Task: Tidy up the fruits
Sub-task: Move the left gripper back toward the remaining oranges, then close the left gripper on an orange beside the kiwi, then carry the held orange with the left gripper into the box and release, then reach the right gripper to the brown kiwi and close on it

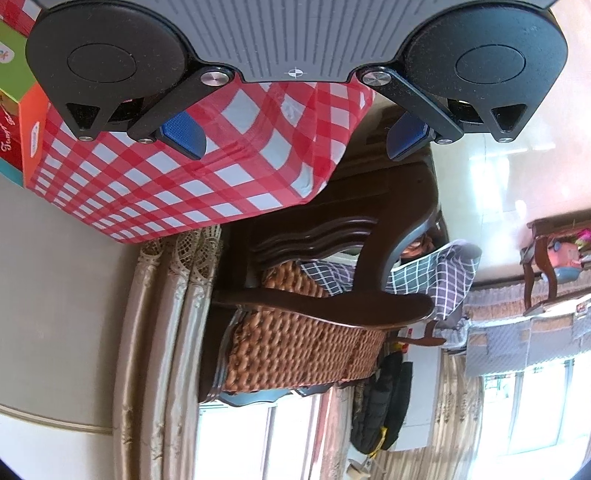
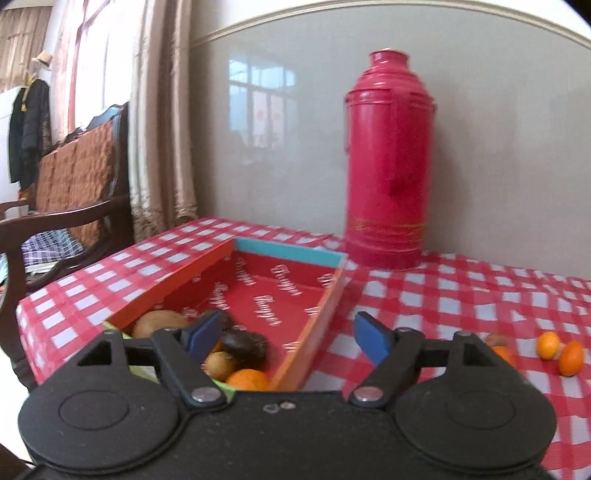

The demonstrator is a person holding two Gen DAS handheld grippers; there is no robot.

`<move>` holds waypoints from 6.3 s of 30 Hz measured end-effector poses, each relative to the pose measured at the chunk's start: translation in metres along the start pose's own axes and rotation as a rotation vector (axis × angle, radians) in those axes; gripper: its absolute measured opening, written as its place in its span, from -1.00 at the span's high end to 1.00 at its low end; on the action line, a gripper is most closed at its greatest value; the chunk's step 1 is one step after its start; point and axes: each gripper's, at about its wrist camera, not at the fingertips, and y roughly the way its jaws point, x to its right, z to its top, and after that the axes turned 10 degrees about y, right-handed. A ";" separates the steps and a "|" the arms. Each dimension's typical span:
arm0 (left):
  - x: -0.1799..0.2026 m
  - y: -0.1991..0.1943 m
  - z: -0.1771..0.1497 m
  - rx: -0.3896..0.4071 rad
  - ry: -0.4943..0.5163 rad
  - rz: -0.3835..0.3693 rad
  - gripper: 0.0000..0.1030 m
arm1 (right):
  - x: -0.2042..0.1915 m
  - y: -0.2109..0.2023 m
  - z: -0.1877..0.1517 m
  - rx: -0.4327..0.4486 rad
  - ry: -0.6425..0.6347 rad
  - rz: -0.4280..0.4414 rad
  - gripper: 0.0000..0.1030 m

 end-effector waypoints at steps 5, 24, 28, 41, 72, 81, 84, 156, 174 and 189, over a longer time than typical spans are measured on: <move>0.017 -0.011 0.002 0.024 0.040 -0.021 -1.00 | 0.034 -0.008 0.000 0.042 0.034 -0.117 -0.56; 0.161 -0.098 -0.006 0.184 0.380 -0.361 -1.00 | 0.152 -0.063 -0.032 0.222 0.141 -0.656 -0.89; 0.200 -0.123 -0.009 0.214 0.441 -0.482 -1.00 | 0.171 -0.067 -0.036 0.197 0.186 -0.712 -0.89; 0.323 -0.189 -0.030 0.266 0.667 -0.758 -1.00 | 0.200 -0.087 -0.045 0.182 0.239 -0.736 -0.89; 0.437 -0.173 -0.062 0.082 0.768 -0.862 -0.61 | 0.227 -0.098 -0.050 0.167 0.310 -0.727 -0.89; 0.443 -0.167 -0.069 0.042 0.788 -0.896 -0.21 | 0.226 -0.095 -0.049 0.164 0.318 -0.706 -0.89; 0.443 -0.168 -0.070 0.048 0.790 -0.893 -0.21 | 0.225 -0.094 -0.049 0.156 0.317 -0.701 -0.89; 0.301 -0.089 0.016 0.131 0.602 -0.555 0.18 | 0.182 -0.061 -0.046 0.104 0.219 -0.587 -0.89; 0.294 -0.027 0.022 -0.043 0.561 -0.527 0.13 | 0.158 -0.039 -0.046 0.080 0.159 -0.552 -0.89; 0.269 -0.049 0.037 0.020 0.489 -0.523 -0.75 | 0.150 -0.035 -0.043 0.090 0.146 -0.508 -0.89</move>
